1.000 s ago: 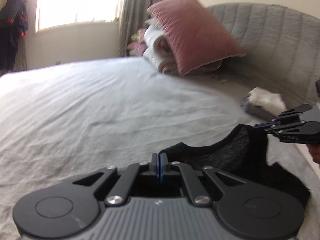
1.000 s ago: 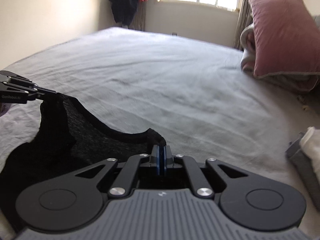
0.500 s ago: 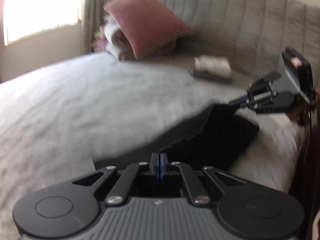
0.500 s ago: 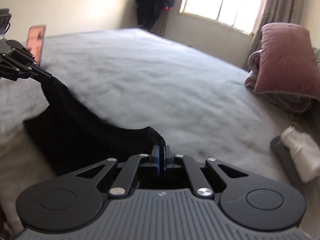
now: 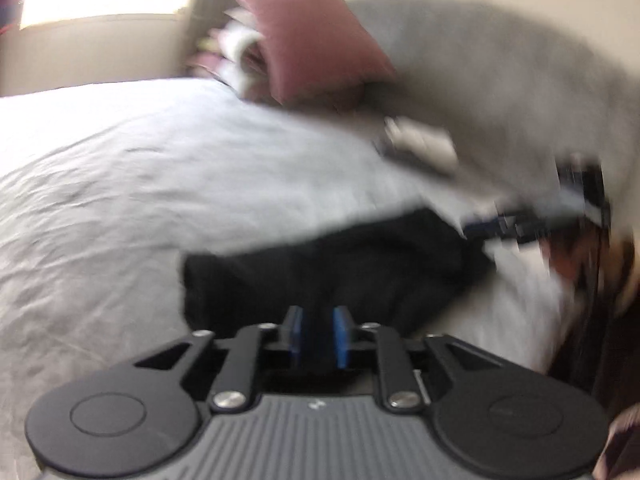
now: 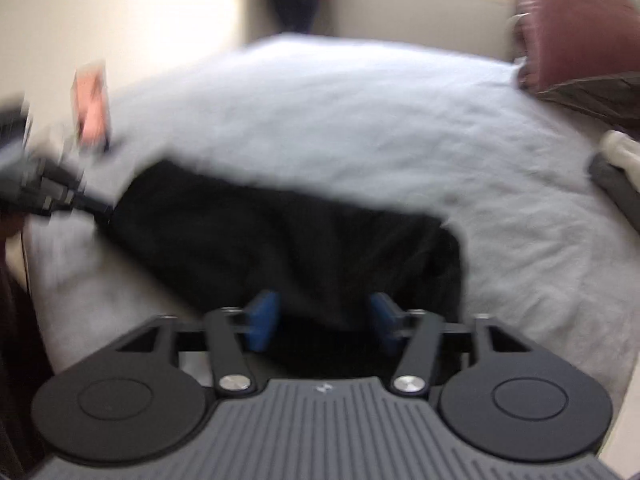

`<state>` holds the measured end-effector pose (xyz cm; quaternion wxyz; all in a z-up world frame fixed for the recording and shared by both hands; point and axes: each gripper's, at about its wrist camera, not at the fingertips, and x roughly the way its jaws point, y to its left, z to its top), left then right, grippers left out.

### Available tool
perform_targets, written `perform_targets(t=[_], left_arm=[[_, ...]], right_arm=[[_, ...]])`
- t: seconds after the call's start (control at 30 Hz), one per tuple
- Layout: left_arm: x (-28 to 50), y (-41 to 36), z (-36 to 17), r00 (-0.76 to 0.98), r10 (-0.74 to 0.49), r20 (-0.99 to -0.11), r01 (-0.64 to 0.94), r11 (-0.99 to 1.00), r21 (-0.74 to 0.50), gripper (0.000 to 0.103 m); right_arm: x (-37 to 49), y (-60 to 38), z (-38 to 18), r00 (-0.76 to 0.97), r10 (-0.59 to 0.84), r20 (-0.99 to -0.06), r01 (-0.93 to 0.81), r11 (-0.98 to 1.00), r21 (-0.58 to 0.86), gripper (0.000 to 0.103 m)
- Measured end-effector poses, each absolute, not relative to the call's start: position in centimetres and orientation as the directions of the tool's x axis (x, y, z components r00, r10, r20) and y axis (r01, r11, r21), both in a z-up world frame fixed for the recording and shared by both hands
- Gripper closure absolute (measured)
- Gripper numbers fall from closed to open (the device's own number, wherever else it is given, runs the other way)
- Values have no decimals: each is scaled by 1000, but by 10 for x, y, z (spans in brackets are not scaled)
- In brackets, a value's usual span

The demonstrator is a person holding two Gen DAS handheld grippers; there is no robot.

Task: Fold clothes
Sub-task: 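Grasp the hem with the right gripper while the left gripper grasps it, lift, then fold the held hem over the shirt and open both grippers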

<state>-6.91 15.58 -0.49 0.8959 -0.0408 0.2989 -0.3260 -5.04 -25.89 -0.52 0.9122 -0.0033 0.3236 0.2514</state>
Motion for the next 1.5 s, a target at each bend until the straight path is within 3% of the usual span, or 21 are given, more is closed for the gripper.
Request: perform_targets(t=[0.1, 0.23, 0.43, 0.47, 0.57, 0.67, 0.73, 0.87, 0.9, 0.93, 1.13, 1.23, 1.33, 1.43, 1.5], left_arm=[[-59, 157, -4, 656, -582, -480, 503, 812, -297, 82], [-43, 136, -12, 693, -512, -508, 460, 856, -235, 76], [-14, 124, -27, 714, -402, -573, 365, 912, -185, 72], [-10, 124, -31, 710, -374, -597, 342, 924, -172, 72], [-1, 125, -42, 697, -293, -654, 281, 951, -127, 65], [1, 127, -41, 698, -291, -654, 267, 954, -139, 62], [-1, 127, -37, 713, -288, -640, 260, 955, -140, 59], [-12, 124, -26, 766, -290, -574, 265, 955, -131, 56], [-13, 122, -24, 778, -291, -558, 267, 955, -126, 52], [-13, 118, -22, 786, -293, -544, 275, 954, -117, 47], [-13, 89, -20, 777, -355, -521, 363, 927, -91, 35], [-9, 74, -32, 753, -346, -559, 382, 922, -56, 30], [-8, 67, -51, 735, -306, -605, 398, 917, 21, 28], [-15, 70, -50, 745, -319, -585, 416, 909, 34, 25], [-18, 75, -44, 743, -328, -584, 415, 910, 17, 23]], right_arm=[[-36, -274, -2, 708, 434, -557, -361, 900, 242, 43], [-16, -267, -7, 759, 343, -554, -265, 939, 218, 46], [4, -257, -25, 759, 290, -582, -214, 957, 197, 86], [6, -257, -28, 762, 274, -586, -199, 961, 191, 98], [10, -257, -30, 792, 200, -577, -156, 980, 127, 99], [19, -259, -41, 771, 171, -613, -137, 985, 103, 99], [18, -257, -41, 776, 165, -609, -130, 986, 101, 97], [5, -249, -23, 813, 186, -552, -153, 983, 106, 74], [1, -246, -19, 827, 189, -530, -164, 982, 94, 64], [-1, -242, -18, 829, 206, -520, -185, 978, 91, 61], [-8, -204, -24, 810, 289, -510, -322, 946, 24, 60], [-9, -191, -34, 794, 291, -533, -360, 933, -26, 59], [-10, -189, -51, 769, 281, -574, -372, 927, -46, 50], [-16, -197, -49, 783, 287, -552, -361, 932, -26, 44], [-20, -202, -48, 793, 291, -536, -352, 936, -12, 32]])
